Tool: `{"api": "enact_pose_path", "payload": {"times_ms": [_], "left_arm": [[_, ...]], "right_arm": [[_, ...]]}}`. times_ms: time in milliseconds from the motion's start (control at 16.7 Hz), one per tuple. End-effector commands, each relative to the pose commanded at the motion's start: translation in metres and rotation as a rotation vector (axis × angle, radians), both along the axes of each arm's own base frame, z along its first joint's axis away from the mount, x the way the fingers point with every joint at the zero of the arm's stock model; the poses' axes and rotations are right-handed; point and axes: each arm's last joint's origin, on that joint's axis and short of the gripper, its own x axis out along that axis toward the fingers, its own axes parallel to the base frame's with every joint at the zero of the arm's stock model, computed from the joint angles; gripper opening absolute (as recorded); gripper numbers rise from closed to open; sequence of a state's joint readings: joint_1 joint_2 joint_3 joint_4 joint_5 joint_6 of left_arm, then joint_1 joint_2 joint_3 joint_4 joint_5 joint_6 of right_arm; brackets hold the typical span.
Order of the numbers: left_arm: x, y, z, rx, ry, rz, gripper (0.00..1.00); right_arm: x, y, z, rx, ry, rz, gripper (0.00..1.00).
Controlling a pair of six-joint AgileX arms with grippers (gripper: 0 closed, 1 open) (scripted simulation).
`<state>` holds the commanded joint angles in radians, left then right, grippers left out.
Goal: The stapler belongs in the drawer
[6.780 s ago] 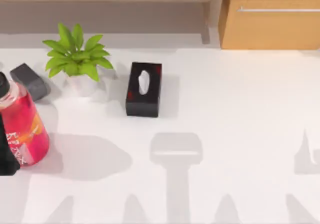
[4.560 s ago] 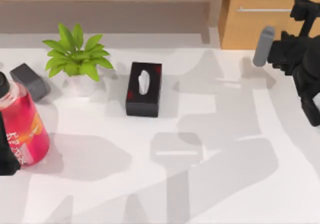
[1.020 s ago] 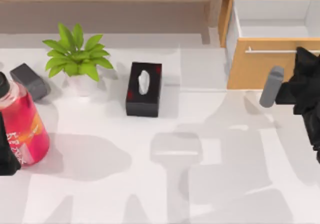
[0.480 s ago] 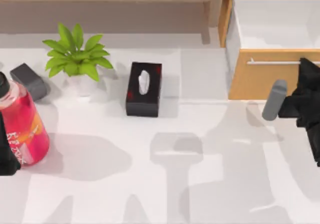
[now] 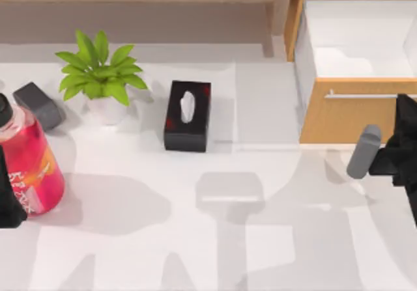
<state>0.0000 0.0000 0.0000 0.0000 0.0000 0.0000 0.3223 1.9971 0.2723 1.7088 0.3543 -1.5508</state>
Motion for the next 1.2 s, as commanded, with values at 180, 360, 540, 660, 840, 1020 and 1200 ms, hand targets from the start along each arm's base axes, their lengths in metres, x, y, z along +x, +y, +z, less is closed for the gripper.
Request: {"api": "enact_pose_path", "payload": {"times_ms": [180, 360, 540, 660, 840, 1020, 1200], "left_arm": [[0.0000, 0.0000, 0.0000, 0.000, 0.000, 0.000, 1.00], [0.0000, 0.0000, 0.0000, 0.000, 0.000, 0.000, 1.00], [0.0000, 0.0000, 0.0000, 0.000, 0.000, 0.000, 1.00], [0.0000, 0.0000, 0.0000, 0.000, 0.000, 0.000, 1.00], [0.0000, 0.0000, 0.0000, 0.000, 0.000, 0.000, 1.00], [0.0000, 0.0000, 0.0000, 0.000, 0.000, 0.000, 1.00], [0.0000, 0.0000, 0.0000, 0.000, 0.000, 0.000, 1.00]], "right_arm": [[0.0000, 0.0000, 0.0000, 0.000, 0.000, 0.000, 0.23], [0.0000, 0.0000, 0.0000, 0.000, 0.000, 0.000, 0.45], [0.0000, 0.0000, 0.0000, 0.000, 0.000, 0.000, 0.68], [0.0000, 0.0000, 0.0000, 0.000, 0.000, 0.000, 0.83], [0.0000, 0.0000, 0.0000, 0.000, 0.000, 0.000, 1.00], [0.0000, 0.0000, 0.0000, 0.000, 0.000, 0.000, 1.00], [0.0000, 0.0000, 0.0000, 0.000, 0.000, 0.000, 1.00]]}}
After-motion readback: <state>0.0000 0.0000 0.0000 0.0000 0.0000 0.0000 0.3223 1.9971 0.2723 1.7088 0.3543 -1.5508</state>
